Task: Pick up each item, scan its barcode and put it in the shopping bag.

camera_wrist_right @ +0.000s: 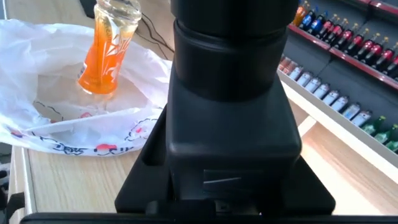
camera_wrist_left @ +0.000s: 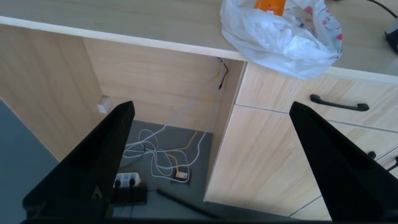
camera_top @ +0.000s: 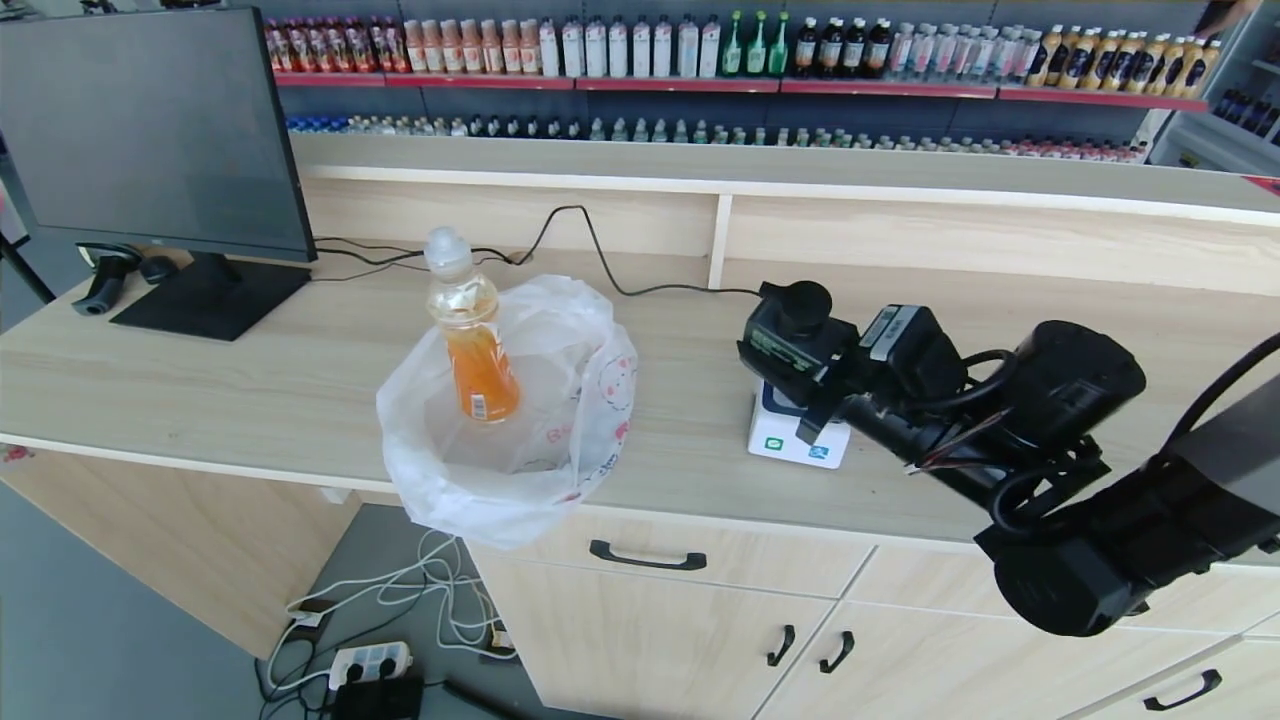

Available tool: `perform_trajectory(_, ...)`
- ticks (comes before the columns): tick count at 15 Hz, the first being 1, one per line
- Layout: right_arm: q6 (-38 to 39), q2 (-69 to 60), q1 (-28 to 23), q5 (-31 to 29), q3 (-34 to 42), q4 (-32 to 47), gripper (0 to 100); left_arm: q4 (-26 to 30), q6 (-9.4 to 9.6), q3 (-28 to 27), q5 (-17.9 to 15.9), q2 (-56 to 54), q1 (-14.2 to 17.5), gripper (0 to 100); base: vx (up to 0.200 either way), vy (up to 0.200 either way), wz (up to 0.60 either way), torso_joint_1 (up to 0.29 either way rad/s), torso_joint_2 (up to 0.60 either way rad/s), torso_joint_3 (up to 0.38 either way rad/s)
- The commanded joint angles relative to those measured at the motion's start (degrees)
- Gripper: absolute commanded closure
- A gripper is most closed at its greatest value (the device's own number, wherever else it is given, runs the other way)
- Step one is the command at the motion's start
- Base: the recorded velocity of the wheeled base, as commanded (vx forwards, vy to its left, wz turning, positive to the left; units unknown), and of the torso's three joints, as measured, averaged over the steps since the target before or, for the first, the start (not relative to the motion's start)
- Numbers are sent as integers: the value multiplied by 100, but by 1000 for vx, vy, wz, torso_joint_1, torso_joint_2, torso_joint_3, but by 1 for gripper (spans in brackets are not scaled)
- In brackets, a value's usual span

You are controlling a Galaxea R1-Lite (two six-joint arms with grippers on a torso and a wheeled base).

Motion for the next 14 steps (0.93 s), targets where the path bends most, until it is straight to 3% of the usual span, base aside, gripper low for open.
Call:
perform_trajectory(1, -60, 250, -157, 116, -144, -6, 100, -1, -1, 0, 1, -2, -4, 0, 0, 0, 0, 0, 0, 0)
perform_trajectory(5, -614, 294, -675, 502, -188, -6, 100, -1, 25, 0, 1, -2, -4, 0, 0, 0, 0, 0, 0, 0)
perform_trajectory(8, -711, 390, -702, 538, -259, -6, 100, -10, 69, 0, -7, -2, -4, 0, 0, 0, 0, 0, 0, 0)
perform_trajectory(14, -913, 1050, -772, 951, -1392, -6, 100, -19, 253, 0, -16, -2, -4, 0, 0, 0, 0, 0, 0, 0)
